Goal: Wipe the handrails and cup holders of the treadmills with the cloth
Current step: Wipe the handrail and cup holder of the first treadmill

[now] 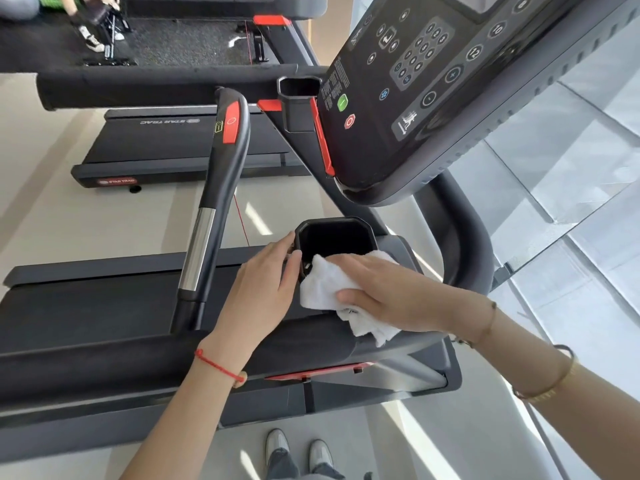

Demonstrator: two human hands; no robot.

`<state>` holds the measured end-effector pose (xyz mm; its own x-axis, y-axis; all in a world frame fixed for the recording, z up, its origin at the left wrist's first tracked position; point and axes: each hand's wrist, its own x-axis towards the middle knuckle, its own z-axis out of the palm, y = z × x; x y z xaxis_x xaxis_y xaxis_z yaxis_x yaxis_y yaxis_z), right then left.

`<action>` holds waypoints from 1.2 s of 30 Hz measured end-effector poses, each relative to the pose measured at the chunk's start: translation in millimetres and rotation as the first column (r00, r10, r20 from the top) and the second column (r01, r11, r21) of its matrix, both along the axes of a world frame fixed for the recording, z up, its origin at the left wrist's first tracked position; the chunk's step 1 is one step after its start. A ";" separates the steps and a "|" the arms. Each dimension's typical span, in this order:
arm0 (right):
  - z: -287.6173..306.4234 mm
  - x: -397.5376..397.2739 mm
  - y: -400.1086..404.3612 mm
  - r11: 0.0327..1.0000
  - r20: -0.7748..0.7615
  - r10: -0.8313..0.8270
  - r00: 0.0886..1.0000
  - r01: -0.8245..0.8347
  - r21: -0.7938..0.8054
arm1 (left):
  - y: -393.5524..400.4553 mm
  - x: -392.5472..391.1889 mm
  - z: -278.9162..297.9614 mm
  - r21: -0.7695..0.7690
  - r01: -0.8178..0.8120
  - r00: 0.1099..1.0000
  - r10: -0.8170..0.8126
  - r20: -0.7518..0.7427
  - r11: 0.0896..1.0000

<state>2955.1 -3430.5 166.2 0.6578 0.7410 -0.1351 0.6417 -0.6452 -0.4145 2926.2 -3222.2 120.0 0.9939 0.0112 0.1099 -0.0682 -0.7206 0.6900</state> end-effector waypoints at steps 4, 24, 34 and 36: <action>-0.1 0.6 18.2 0.999 -0.063 0.027 0.998 -0.029 -0.024 | -0.9 -0.4 -3.8 -0.008 -0.023 1.000 0.023 -0.005 1.000; 10.4 8.4 -26.7 0.991 0.038 0.052 0.998 -0.057 0.122 | -0.8 -5.6 4.1 0.065 0.000 1.000 -0.001 0.020 0.998; -27.2 78.0 43.6 0.999 0.325 0.017 0.946 -0.027 0.025 | -3.5 -0.9 1.8 0.134 -0.038 0.999 0.042 -0.030 0.990; -32.1 82.3 34.8 1.000 0.341 0.011 0.940 -0.009 -0.008 | -2.2 -1.4 1.5 0.119 -0.041 0.998 0.045 -0.037 0.992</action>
